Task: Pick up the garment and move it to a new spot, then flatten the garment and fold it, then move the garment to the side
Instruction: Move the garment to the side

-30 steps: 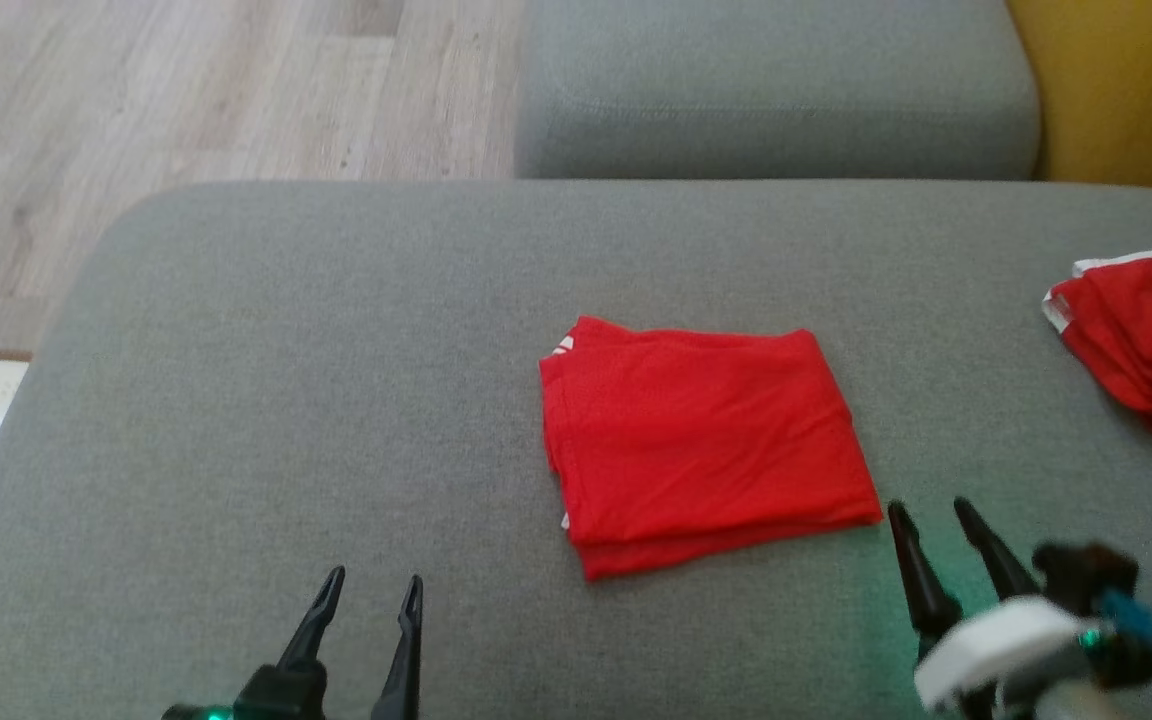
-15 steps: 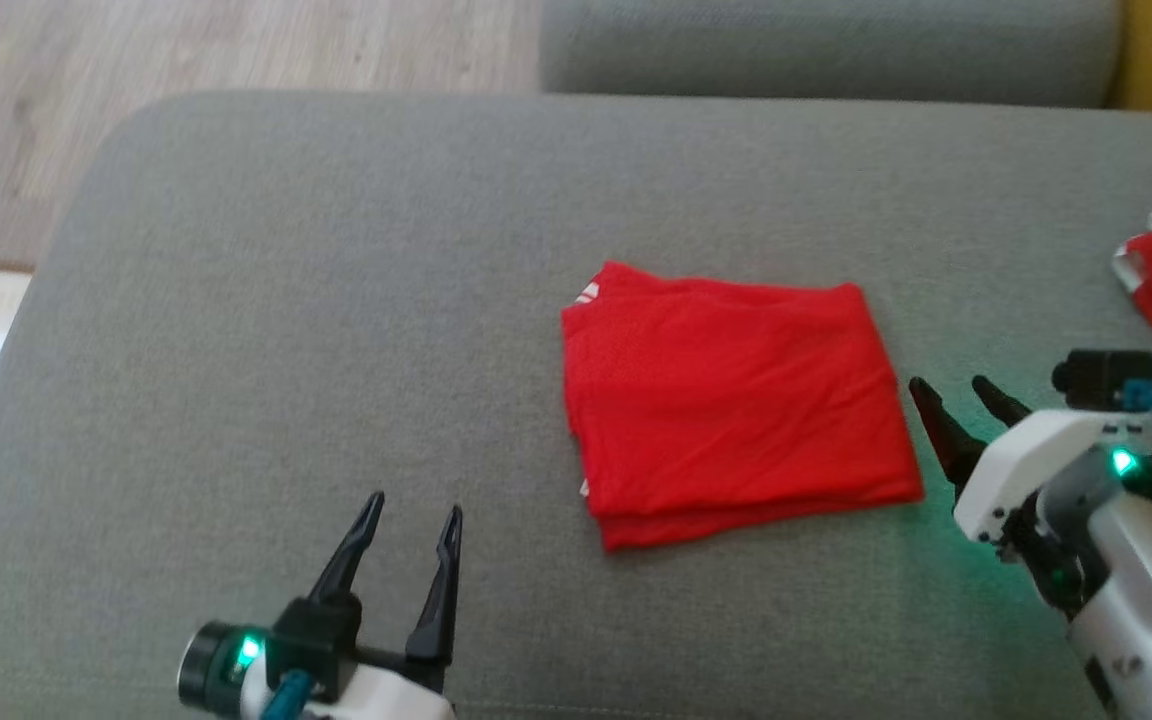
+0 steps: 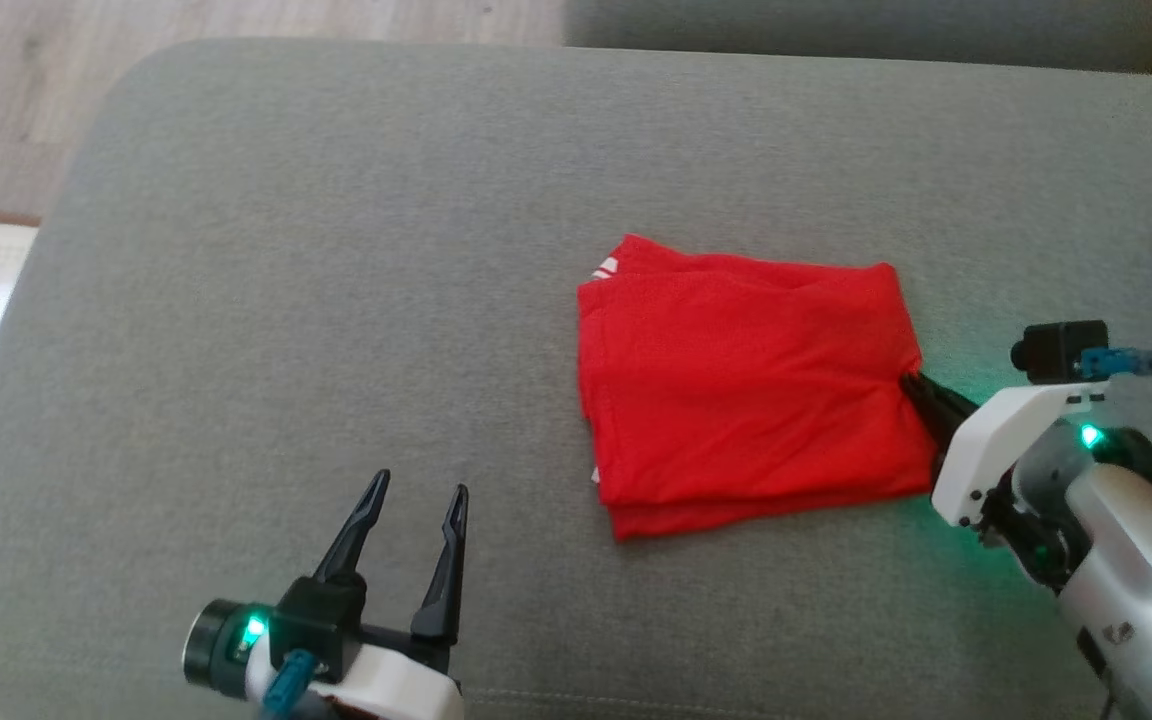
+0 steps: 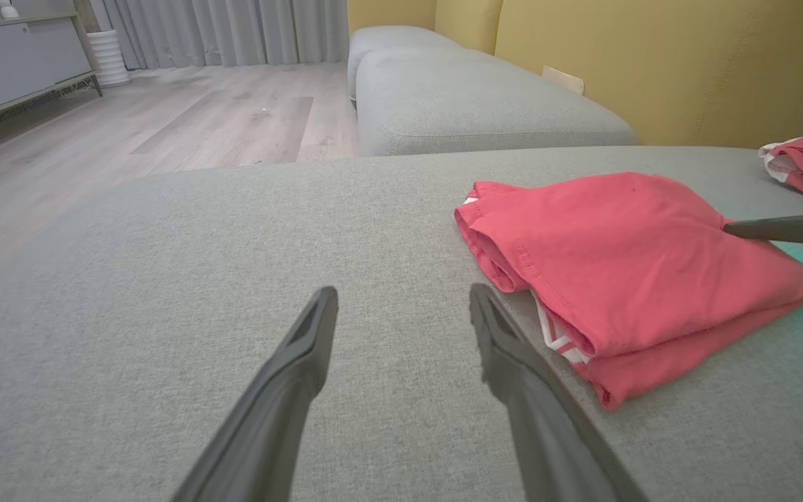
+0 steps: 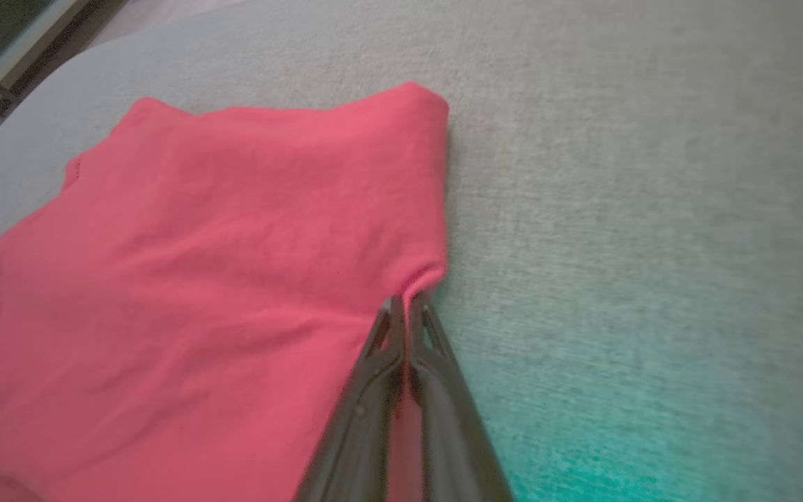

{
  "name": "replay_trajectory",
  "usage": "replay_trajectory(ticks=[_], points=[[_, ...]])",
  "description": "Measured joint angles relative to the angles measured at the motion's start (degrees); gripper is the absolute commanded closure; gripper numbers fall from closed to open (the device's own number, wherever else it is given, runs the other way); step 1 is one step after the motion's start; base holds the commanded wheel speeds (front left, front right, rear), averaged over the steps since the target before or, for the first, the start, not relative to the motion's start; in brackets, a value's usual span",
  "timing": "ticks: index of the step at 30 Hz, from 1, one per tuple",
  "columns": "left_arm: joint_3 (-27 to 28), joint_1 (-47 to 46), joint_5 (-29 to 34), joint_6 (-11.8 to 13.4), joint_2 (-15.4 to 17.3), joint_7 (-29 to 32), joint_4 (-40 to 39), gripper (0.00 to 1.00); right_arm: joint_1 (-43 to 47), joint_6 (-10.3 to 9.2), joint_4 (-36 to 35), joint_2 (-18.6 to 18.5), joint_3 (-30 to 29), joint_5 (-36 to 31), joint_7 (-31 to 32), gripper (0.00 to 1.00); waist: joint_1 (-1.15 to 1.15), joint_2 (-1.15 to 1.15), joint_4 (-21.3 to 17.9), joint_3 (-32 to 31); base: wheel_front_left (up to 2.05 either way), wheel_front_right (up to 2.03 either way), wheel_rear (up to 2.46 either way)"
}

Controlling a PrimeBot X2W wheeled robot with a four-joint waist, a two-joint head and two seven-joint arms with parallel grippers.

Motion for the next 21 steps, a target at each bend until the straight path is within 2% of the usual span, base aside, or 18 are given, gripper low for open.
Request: replay_trajectory(ticks=[7, 21], points=[[0.14, -0.66, 0.00, -0.01, -0.01, 0.00, -0.97, 0.00, -6.34, 0.00, 2.00, -3.55, 2.01, -0.43, -2.87, 1.00, 0.00, 0.00, -4.38, 0.96, 0.00, 0.00, 0.00], [0.16, -7.07, 1.63, -1.18, 0.99, -0.01, -2.34, 0.00, -24.16, 0.00, 5.89, -13.11, -0.15, -6.41, -3.98, 1.00, 0.00, 0.00, -14.79, 7.67, 0.00, 0.00, 0.00]])
